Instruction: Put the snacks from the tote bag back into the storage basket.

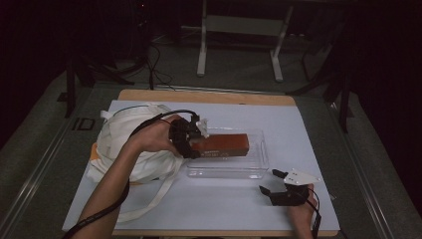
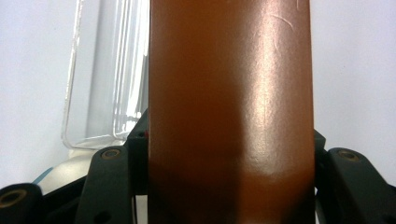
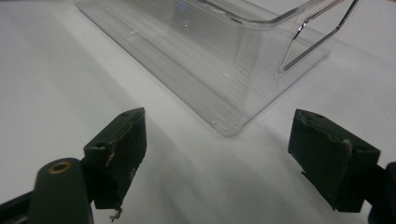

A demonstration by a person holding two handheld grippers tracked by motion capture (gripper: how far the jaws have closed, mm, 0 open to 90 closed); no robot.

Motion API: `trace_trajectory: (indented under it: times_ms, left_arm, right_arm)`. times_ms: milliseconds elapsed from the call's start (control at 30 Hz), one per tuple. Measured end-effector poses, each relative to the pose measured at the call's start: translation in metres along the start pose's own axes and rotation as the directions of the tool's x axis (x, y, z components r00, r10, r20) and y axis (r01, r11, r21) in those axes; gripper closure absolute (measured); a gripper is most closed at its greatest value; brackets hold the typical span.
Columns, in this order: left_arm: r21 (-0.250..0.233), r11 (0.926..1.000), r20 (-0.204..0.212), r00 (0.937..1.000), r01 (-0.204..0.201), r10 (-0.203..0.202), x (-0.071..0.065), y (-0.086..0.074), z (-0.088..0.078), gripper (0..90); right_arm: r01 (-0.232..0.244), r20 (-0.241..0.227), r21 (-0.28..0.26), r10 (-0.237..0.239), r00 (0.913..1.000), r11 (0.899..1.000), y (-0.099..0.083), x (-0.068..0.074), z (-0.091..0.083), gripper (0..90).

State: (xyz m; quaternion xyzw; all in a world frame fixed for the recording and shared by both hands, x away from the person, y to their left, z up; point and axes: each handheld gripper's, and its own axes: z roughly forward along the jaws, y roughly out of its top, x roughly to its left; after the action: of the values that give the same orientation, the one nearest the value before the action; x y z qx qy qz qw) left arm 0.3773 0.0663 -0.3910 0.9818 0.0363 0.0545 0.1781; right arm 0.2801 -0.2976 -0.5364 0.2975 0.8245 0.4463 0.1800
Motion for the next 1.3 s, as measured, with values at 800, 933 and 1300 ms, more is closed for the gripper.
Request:
trace_trajectory:
  times_ms: [800, 933, 1300]
  left_arm:
    - [0.045, 0.9984, 0.030, 0.9990, -0.035, 0.034, -0.005, 0.006, 0.022, 43.7]
    - [0.054, 0.9976, 0.029, 0.9987, -0.042, 0.041, -0.006, 0.006, 0.025, 43.7]
    - [0.069, 0.9943, 0.027, 0.9964, -0.081, 0.080, -0.008, 0.010, 0.026, 43.5]
  right_arm:
    - [0.000, 0.001, 0.000, 0.000, 1.0000, 1.000, 0.000, 0.000, 0.000, 19.3]
    - [0.001, 0.001, -0.001, -0.001, 1.0000, 1.000, 0.000, 0.000, 0.000, 19.3]
    - [0.000, 0.000, 0.000, 0.000, 1.0000, 1.000, 0.000, 0.000, 0.000, 19.3]
